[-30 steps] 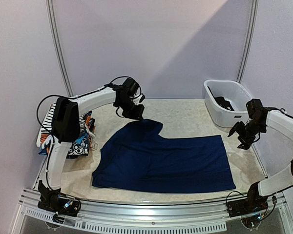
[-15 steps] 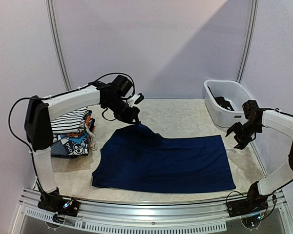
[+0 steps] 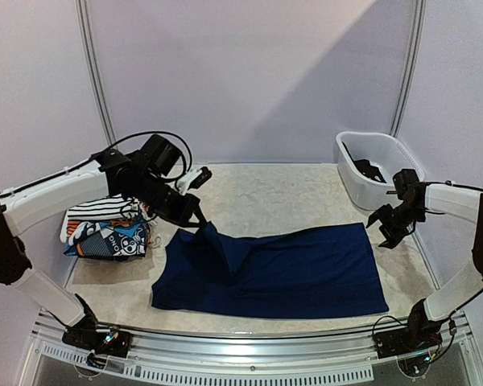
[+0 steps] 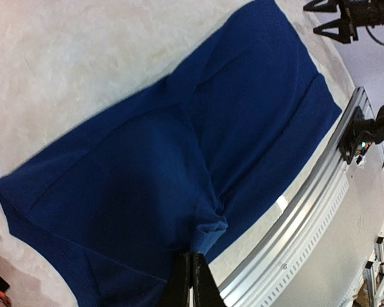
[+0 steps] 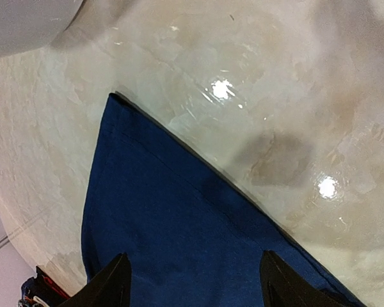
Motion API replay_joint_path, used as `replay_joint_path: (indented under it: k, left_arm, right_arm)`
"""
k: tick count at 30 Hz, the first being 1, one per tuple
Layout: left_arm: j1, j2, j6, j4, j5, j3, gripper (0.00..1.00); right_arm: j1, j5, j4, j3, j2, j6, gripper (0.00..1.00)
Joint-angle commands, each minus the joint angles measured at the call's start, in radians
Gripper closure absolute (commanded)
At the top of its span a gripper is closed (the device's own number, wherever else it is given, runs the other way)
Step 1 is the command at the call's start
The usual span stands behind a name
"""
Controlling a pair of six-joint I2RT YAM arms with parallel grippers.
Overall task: Fold and stack the mixed laundry pile
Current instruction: Fold the 1/3-folded T-shirt at the center of the board.
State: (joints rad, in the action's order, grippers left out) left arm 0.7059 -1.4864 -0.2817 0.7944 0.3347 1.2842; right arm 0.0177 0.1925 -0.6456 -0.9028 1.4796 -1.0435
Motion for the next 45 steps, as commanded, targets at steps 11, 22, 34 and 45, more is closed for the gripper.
replay_joint_path:
  k: [11, 22, 34, 45]
  left_arm:
    - [0.060, 0.042, -0.096, -0.048, -0.016, -0.243, 1.00]
    - [0.063, 0.092, -0.107, 0.011, -0.081, -0.276, 1.00]
    - [0.063, 0.249, -0.152, 0.081, -0.113, -0.389, 1.00]
    - [0.063, 0.230, -0.157, 0.089, -0.127, -0.390, 1.00]
  right_arm:
    - [0.071, -0.048, 0.049, -0.058, 0.102, -0.061, 0.31]
    - [0.139, -0.233, 0.011, -0.255, 0.247, -0.037, 0.40]
    - [0.194, -0.266, 0.041, -0.336, 0.400, -0.099, 0.49]
    - [0.229, -0.276, 0.036, -0.391, 0.478, -0.102, 0.55]
